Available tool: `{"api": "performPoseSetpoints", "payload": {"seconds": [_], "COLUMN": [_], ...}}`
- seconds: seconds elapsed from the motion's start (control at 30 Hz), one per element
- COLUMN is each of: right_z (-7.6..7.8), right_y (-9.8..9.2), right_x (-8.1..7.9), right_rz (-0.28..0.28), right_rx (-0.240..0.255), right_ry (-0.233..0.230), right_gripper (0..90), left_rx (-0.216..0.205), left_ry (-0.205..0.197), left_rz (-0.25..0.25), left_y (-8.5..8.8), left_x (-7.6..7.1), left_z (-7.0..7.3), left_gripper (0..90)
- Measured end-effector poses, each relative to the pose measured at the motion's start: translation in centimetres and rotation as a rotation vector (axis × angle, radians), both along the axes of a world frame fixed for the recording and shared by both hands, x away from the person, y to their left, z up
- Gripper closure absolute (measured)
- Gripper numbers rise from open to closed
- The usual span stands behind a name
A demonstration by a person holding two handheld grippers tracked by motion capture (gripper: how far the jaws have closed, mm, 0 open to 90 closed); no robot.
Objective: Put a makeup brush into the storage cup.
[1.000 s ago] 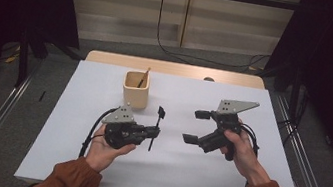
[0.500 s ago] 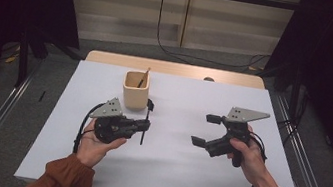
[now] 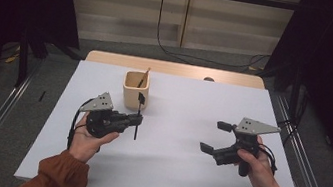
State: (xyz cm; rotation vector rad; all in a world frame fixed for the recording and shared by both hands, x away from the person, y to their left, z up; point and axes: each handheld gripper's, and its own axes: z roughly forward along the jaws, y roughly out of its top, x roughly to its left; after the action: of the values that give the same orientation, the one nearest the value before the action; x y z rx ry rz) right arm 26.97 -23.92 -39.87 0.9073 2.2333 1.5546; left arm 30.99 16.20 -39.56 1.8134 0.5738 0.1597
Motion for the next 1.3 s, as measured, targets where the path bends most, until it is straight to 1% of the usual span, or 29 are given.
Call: {"api": "performPoseSetpoints", "payload": {"seconds": [0.03, 0.13, 0.17, 0.27, 0.4, 0.47, 0.53, 0.57, 0.67, 0.7, 0.73, 0.87, 1.0, 1.1, 1.17, 1.23, 1.27, 1.3], "right_z": [-0.1, -0.7, -0.9, -1.2, -1.5, -1.8, -2.1, -2.3, -2.5, -2.5, -2.5, -2.6, -2.8, -2.9, -3.0, -3.1, -3.1, -3.2], "right_y": [-0.2, -0.6, -0.8, -1.2, -1.6, -1.7, -1.7, -1.7, -1.8, -1.8, -1.9, -2.2, -2.3, -2.5, -2.7, -2.8, -2.9, -2.9], "right_x": [-0.1, -0.6, -0.8, -1.3, -2.0, -2.3, -2.6, -2.8, -3.3, -3.3, -3.5, -3.8, -4.3, -4.7, -4.9, -5.2, -5.3, -5.4], "right_rz": [-0.010, -0.025, -0.032, -0.046, -0.084, -0.111, -0.129, -0.140, -0.162, -0.166, -0.178, -0.213, -0.225, -0.259, -0.279, -0.283, -0.286, -0.289], "right_rx": [0.011, 0.001, -0.002, -0.006, -0.003, -0.007, -0.011, -0.016, -0.012, -0.011, -0.007, -0.001, 0.002, 0.004, 0.014, 0.016, 0.017, 0.016], "right_ry": [-0.004, 0.005, 0.009, 0.008, 0.003, -0.001, 0.003, 0.002, -0.005, -0.013, -0.019, -0.041, -0.047, -0.062, -0.071, -0.074, -0.073, -0.073], "right_gripper": [0.8, 0.7, 0.7, 0.8, 0.8, 0.9, 0.8, 1.0, 0.7, 0.7, 0.2, 0.0, 0.0, 0.1, 0.5, 0.2, 0.3, 0.3], "left_rx": [-0.002, 0.009, 0.003, 0.008, 0.007, 0.025, 0.022, 0.030, 0.017, 0.022, 0.018, 0.015, 0.021, 0.020, 0.017, 0.019, 0.012, 0.017], "left_ry": [0.001, -0.011, -0.007, -0.008, -0.007, -0.018, -0.021, -0.024, -0.030, -0.034, -0.029, -0.044, -0.054, -0.062, -0.067, -0.071, -0.076, -0.078], "left_rz": [0.001, 0.012, 0.017, 0.032, 0.046, 0.055, 0.062, 0.070, 0.078, 0.084, 0.086, 0.099, 0.119, 0.129, 0.137, 0.146, 0.149, 0.155], "left_y": [0.1, 0.4, 0.5, 1.0, 1.5, 1.7, 1.9, 2.0, 2.4, 2.5, 2.6, 3.0, 3.2, 3.4, 3.5, 3.5, 3.5, 3.6], "left_x": [0.0, 0.3, 0.4, 0.7, 1.1, 1.3, 1.4, 1.5, 1.8, 1.9, 1.9, 2.4, 2.8, 3.2, 3.5, 3.7, 3.9, 3.9], "left_z": [0.1, 0.6, 0.7, 0.9, 1.1, 1.3, 1.4, 1.5, 1.8, 1.9, 2.0, 2.8, 3.4, 4.0, 4.3, 4.7, 4.8, 5.0], "left_gripper": [86.0, 85.9, 85.9, 85.9, 86.0, 85.9, 86.0, 86.0, 86.0, 86.0, 85.9, 86.0, 86.0, 86.0, 86.0, 86.0, 85.9, 86.0]}}
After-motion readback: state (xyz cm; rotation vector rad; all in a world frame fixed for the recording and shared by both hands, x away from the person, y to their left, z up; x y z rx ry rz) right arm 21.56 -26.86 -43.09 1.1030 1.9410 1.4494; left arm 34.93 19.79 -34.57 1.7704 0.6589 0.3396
